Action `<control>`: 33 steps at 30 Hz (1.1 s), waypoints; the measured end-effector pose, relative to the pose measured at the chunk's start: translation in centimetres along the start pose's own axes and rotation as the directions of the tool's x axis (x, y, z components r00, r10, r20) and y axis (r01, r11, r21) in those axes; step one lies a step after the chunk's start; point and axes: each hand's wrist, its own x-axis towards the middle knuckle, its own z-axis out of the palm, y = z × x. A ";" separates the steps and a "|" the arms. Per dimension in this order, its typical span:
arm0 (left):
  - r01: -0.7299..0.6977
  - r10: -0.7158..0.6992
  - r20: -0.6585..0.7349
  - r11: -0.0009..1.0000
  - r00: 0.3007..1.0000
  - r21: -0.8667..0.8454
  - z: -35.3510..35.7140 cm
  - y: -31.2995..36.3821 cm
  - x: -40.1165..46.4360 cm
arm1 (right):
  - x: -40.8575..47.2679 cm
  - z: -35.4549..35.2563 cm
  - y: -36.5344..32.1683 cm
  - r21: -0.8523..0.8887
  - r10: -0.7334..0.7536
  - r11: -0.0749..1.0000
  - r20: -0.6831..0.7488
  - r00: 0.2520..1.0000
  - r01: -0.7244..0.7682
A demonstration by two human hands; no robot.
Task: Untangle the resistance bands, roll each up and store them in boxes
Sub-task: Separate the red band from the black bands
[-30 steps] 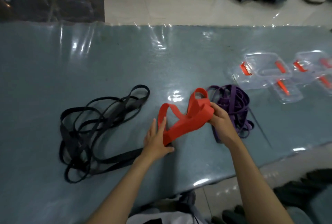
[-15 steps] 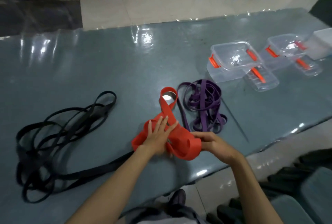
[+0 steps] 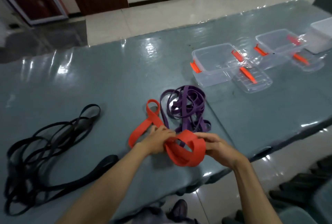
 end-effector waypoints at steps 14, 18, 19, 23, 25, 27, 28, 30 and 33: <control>0.071 -0.216 -0.307 0.904 0.927 -0.421 -6.7 -1.9 -5.1 | 2.1 -2.9 1.0 0.411 0.062 0.880 -0.595 0.801 0.237; 0.026 -0.161 -0.285 0.905 0.945 -0.424 -11.6 -0.4 -5.8 | 3.7 -2.7 -0.6 0.444 0.166 0.874 -0.653 0.739 0.196; 0.012 -0.131 -0.257 0.907 0.957 -0.420 -12.7 0.2 -5.8 | 3.9 -2.8 -1.0 0.432 0.178 0.885 -0.656 0.733 0.171; -0.091 0.001 -0.194 0.886 0.981 -0.454 -16.1 2.8 -5.2 | 3.5 -3.4 -2.1 0.395 0.163 0.905 -0.668 0.726 0.160; -0.153 0.074 -0.177 0.856 0.981 -0.494 -17.3 4.4 -4.5 | 2.7 -3.8 -2.4 0.368 0.142 0.910 -0.709 0.691 0.191; -0.208 0.136 -0.174 0.833 0.975 -0.513 -18.0 6.3 -3.3 | 1.6 -4.6 -2.7 0.347 0.120 0.903 -0.768 0.629 0.252; -0.220 0.147 -0.177 0.820 0.973 -0.528 -18.2 7.3 -2.6 | 1.1 -5.1 -2.8 0.340 0.109 0.895 -0.795 0.597 0.289; -0.241 0.154 -0.194 0.773 0.969 -0.587 -18.4 9.7 -0.9 | -0.3 -6.7 -3.1 0.329 0.101 0.881 -0.833 0.544 0.340; -0.264 0.144 -0.230 0.695 0.963 -0.669 -18.3 13.9 2.1 | -2.7 -10.1 -3.3 0.300 0.101 0.890 -0.864 0.493 0.343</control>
